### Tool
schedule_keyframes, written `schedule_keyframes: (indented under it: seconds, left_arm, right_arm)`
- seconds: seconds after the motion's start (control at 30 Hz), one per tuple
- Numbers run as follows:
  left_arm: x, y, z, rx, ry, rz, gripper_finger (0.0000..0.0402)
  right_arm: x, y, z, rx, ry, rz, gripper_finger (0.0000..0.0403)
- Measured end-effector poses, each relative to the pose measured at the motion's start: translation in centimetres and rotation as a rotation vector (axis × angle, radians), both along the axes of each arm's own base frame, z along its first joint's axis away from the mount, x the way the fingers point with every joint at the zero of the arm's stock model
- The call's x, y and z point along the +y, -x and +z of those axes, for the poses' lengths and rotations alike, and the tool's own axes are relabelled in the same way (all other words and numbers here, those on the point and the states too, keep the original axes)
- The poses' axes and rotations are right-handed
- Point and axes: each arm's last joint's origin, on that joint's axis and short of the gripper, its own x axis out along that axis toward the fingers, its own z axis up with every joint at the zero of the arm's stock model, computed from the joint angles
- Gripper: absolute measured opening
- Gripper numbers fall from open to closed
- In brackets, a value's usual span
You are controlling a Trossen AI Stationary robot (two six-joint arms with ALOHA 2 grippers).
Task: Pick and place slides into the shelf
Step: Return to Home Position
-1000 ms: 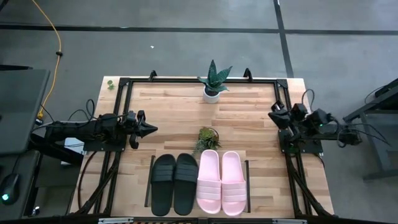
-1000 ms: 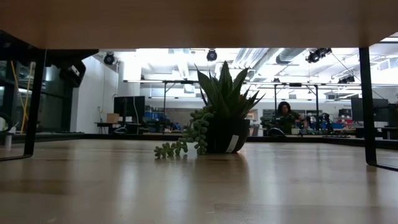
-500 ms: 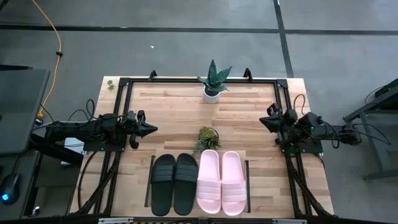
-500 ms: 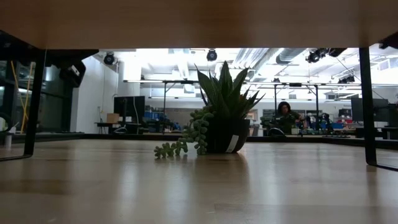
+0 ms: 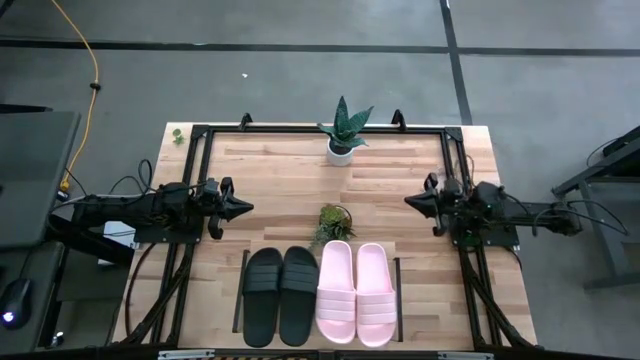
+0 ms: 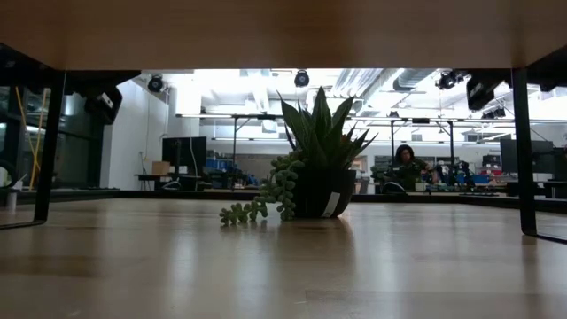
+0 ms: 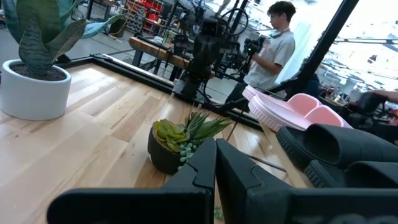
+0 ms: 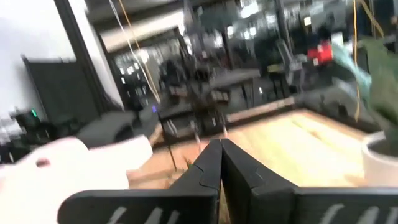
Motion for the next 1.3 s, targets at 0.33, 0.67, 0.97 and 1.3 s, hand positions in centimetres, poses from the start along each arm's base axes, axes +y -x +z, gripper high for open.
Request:
schedule_keyframes:
  seconds: [0.33, 0.67, 0.97, 1.3]
  left_arm:
    - [0.0, 0.0, 0.0, 0.0, 0.0, 0.0, 0.0001]
    - [0.0, 0.0, 0.0, 0.0, 0.0, 0.0, 0.0001]
    - [0.0, 0.0, 0.0, 0.0, 0.0, 0.0, 0.0001]
    - [0.0, 0.0, 0.0, 0.0, 0.0, 0.0, 0.0001]
  right_arm:
    - [0.0, -0.2, -1.3, 0.14, -0.013, -0.001, 0.0]
    - [0.0, -0.2, -1.3, 0.141, -0.007, -0.003, 0.0]
    - [0.0, -0.2, -1.4, 0.141, -0.007, -0.003, 0.0]
    - [0.0, -0.2, -1.4, 0.141, -0.007, -0.003, 0.0]
